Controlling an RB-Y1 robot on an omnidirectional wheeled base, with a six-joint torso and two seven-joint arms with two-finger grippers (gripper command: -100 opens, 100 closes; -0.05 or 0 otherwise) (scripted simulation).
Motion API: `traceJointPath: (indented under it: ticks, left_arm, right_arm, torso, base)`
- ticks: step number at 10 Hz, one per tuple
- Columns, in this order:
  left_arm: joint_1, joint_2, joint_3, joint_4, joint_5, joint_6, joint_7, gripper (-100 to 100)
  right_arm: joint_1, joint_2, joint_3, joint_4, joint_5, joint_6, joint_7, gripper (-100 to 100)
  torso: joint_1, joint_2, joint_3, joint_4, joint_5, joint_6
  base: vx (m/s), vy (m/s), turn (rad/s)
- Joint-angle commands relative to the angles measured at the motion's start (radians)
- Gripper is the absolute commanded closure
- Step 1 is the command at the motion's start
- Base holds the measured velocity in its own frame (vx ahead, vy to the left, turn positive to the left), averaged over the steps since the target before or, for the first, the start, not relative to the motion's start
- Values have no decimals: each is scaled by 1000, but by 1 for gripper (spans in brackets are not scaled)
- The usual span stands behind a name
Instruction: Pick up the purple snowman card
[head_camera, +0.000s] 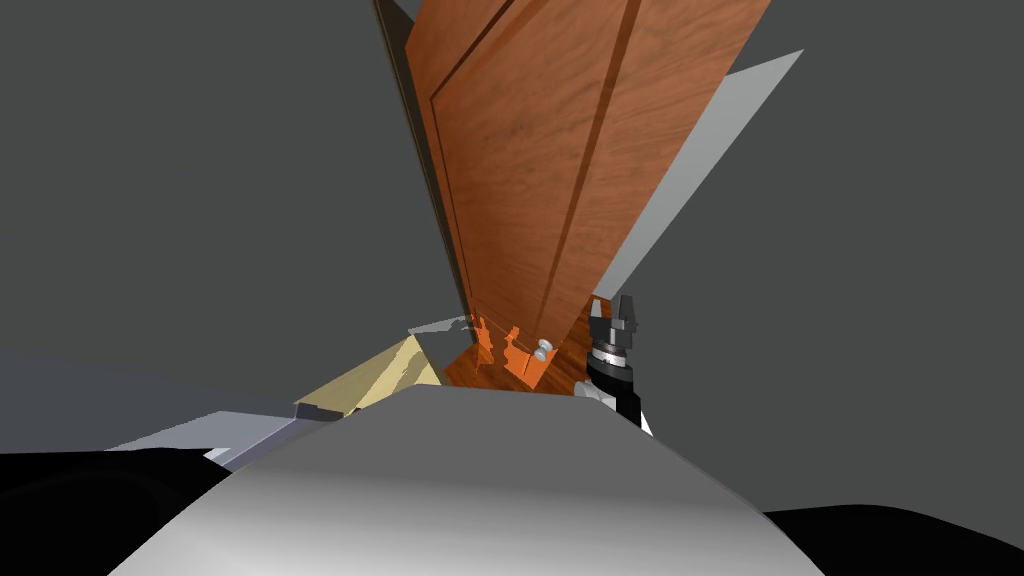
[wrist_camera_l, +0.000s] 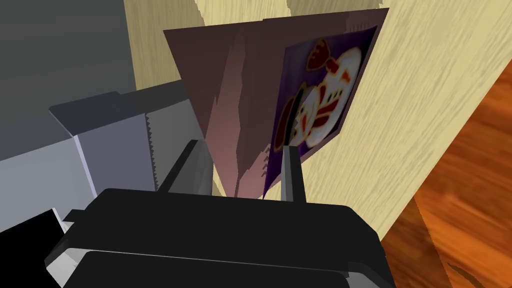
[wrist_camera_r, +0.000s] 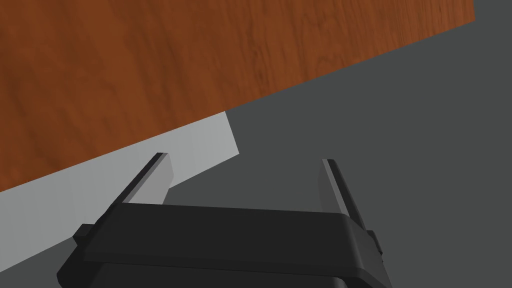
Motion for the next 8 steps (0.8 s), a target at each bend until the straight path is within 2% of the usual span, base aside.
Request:
traceJointPath:
  ticks: [1, 2, 3, 4, 6, 7, 8]
  left_arm:
    - [0, 0, 0, 0, 0, 0, 0, 100]
    - [0, 0, 0, 0, 0, 0, 0, 100]
    - [0, 0, 0, 0, 0, 0, -1, 0]
    - [17, 0, 4, -30, 8, 17, 4, 100]
    - [35, -1, 8, -61, 17, 34, 8, 100]
    - [26, 1, 8, -47, 14, 27, 7, 100]
    - [27, 1, 8, -48, 14, 29, 7, 0]
  right_arm:
    - [0, 0, 0, 0, 0, 0, 0, 0]
    - [0, 0, 0, 0, 0, 0, 0, 0]
    - [0, 0, 0, 0, 0, 0, 0, 0]
    - [0, 0, 0, 0, 0, 0, 0, 0]
    - [0, 0, 0, 0, 0, 0, 0, 0]
    - [0, 0, 0, 0, 0, 0, 0, 0]
    - [0, 0, 0, 0, 0, 0, 0, 0]
  torso:
    - [0, 0, 0, 0, 0, 0]
    - [0, 0, 0, 0, 0, 0]
    - [0, 0, 0, 0, 0, 0]
    - [0, 0, 0, 0, 0, 0]
    - [-3, 2, 1, 0, -1, -1]
    - [-3, 2, 1, 0, -1, -1]
    - [-2, 1, 1, 0, 0, 0]
  base:
    - [0, 0, 0]
    - [0, 0, 0]
    - [0, 0, 0]
    - [-15, -20, 1]
    - [-24, -37, -2]
    - [-7, -15, 3]
    - [0, 0, 0]
